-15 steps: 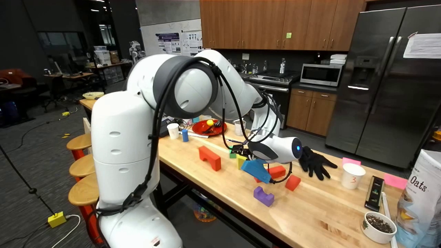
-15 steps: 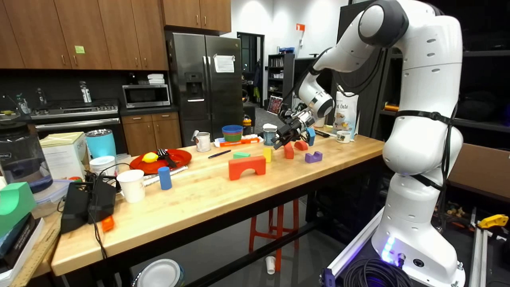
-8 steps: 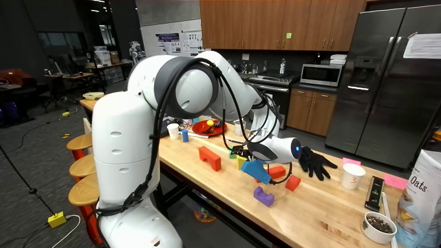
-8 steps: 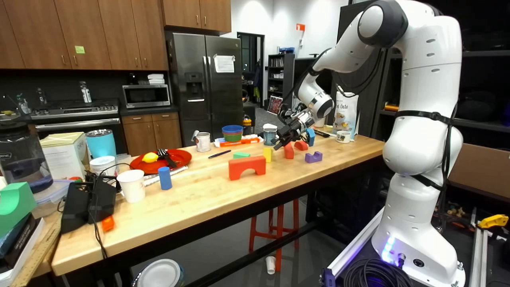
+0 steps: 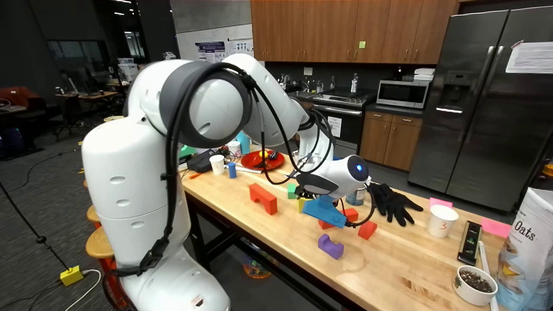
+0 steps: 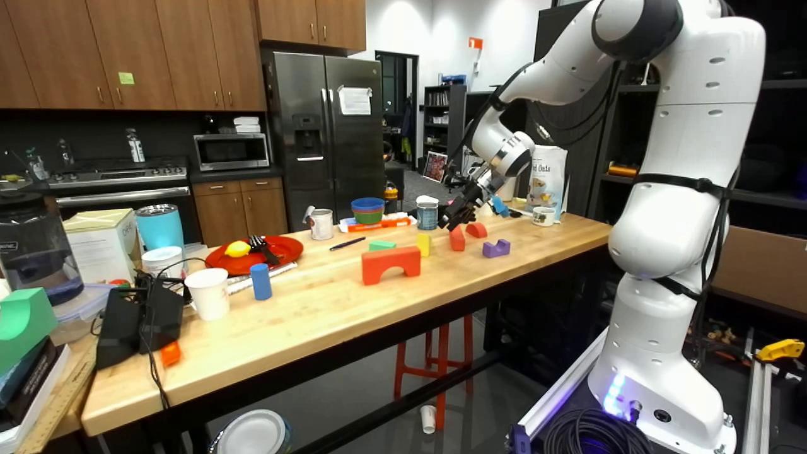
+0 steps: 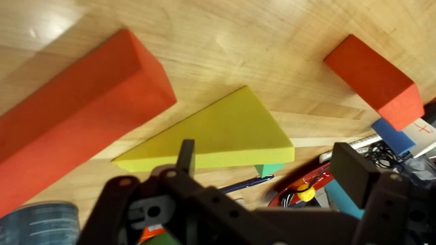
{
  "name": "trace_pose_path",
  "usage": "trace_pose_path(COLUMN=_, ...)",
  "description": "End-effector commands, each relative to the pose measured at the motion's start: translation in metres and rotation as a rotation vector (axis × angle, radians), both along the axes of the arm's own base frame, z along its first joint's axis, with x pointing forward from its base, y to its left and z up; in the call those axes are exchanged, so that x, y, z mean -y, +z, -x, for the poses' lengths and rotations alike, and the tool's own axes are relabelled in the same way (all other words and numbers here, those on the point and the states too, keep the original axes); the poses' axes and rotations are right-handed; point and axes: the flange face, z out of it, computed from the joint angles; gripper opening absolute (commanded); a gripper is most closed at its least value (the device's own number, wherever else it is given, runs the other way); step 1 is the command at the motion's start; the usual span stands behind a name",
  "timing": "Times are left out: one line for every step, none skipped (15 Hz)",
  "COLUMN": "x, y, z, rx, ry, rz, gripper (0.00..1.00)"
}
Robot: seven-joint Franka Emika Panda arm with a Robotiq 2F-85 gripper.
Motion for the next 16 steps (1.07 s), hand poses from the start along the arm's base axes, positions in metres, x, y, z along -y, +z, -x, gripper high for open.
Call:
trace_pose_path(x=-0.010, y=0.041, z=0.025, rx=0.004, ry=-0.062, rz=0.133, gripper=1.00)
trace_pose_path(x=-0.011, y=0.050, z=0.026, rx=-0.009, ry=-0.075, rz=0.167, gripper=1.00)
trace_pose_path(x=-0.010, y=0.054, z=0.026, rx=-0.036, ry=-0.104, rz=0.179, gripper=1.00)
trace_pose_path(x=-0.009, y=0.059, z=0.027, rx=-0.063, ry=-0.129, rz=0.177, gripper=1.00)
trace_pose_path(x=-0.009, y=0.060, z=0.028, rx=-0.110, ry=-0.143, rz=0.154, gripper=1.00)
trace_pose_path(x=-0.007, y=0.060, z=0.028, rx=-0.165, ry=-0.183, rz=0.132, gripper=1.00)
trace_pose_path(x=-0.005, y=0.059, z=0.029, rx=-0.213, ry=-0.234, rz=0.124, gripper=1.00)
trace_pose_path(x=-0.004, y=0.058, z=0.032, rx=-0.257, ry=-0.272, rz=0.117, gripper=1.00)
trace_pose_path(x=-0.003, y=0.056, z=0.033, rx=-0.307, ry=-0.305, rz=0.102, gripper=1.00)
trace_pose_path(x=-0.004, y=0.055, z=0.035, rx=-0.344, ry=-0.329, rz=0.083, gripper=1.00)
trace_pose_path(x=-0.005, y=0.057, z=0.036, rx=-0.347, ry=-0.350, rz=0.069, gripper=1.00)
trace_pose_path(x=-0.008, y=0.063, z=0.036, rx=-0.309, ry=-0.335, rz=0.061, gripper=1.00)
trace_pose_path(x=-0.006, y=0.051, z=0.029, rx=-0.323, ry=-0.319, rz=0.086, gripper=1.00)
trace_pose_path(x=-0.006, y=0.053, z=0.030, rx=-0.320, ry=-0.322, rz=0.083, gripper=1.00)
trace_pose_path(x=-0.006, y=0.055, z=0.030, rx=-0.317, ry=-0.324, rz=0.082, gripper=1.00)
trace_pose_path(x=-0.006, y=0.056, z=0.030, rx=-0.314, ry=-0.325, rz=0.081, gripper=1.00)
